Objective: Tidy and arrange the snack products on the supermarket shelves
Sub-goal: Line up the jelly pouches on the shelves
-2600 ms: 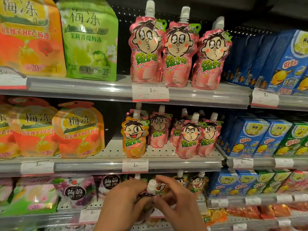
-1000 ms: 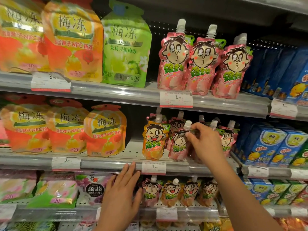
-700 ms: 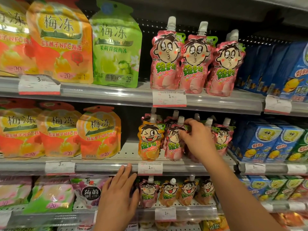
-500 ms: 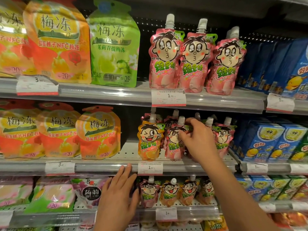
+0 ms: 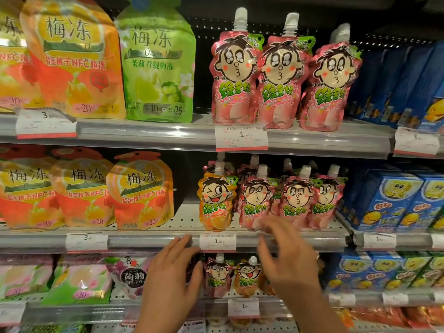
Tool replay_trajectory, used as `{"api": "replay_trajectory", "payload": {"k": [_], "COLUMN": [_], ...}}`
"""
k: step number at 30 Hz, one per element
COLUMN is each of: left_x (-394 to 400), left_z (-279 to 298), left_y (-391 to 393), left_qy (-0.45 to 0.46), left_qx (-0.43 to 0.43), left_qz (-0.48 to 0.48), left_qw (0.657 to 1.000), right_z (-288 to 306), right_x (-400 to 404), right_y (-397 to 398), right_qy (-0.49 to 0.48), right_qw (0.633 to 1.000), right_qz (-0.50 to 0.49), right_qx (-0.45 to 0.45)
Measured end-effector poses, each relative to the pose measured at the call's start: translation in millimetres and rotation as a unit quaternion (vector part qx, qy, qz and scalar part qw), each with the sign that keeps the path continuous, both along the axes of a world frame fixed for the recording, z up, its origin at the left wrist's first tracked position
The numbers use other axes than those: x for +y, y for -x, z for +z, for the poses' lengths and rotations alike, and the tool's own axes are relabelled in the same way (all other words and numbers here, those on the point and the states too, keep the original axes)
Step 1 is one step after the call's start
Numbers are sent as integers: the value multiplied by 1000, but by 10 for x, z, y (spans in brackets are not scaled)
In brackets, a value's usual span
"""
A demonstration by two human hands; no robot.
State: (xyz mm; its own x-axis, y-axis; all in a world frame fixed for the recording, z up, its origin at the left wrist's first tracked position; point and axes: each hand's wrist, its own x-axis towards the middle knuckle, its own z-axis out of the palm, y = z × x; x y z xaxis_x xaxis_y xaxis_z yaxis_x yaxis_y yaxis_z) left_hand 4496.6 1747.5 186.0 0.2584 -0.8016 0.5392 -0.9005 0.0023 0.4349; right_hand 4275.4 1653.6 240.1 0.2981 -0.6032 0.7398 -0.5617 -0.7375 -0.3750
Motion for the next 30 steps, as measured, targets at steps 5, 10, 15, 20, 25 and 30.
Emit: {"api": "replay_trajectory", "payload": {"k": [5,10,15,20,25,30], "left_x": [-99,-289,-471,-630,-740,-701], "left_z": [374,638,786,842,877,888], "left_y": [101,88,114,76,3,-100], "left_qy": [46,8,-10,-17,-40,-16], "left_qx": [106,169,181,230,220,231], "left_qz": [15,24,25,17,6,-45], "left_qw": [993,985,983,973,975,972], "right_z": [-633,-868,-935,-909,-881,-897], "right_x": [18,8,58,71,69,39], "right_y": [-82,-99,-130,-151,-146,-134], "right_qy": [35,5,-54,-109,-103,-72], "right_qw": [996,984,976,970,966,970], "right_qz": [-49,-80,-62,-53,-63,-55], "right_qx": [71,161,202,213,230,227]}}
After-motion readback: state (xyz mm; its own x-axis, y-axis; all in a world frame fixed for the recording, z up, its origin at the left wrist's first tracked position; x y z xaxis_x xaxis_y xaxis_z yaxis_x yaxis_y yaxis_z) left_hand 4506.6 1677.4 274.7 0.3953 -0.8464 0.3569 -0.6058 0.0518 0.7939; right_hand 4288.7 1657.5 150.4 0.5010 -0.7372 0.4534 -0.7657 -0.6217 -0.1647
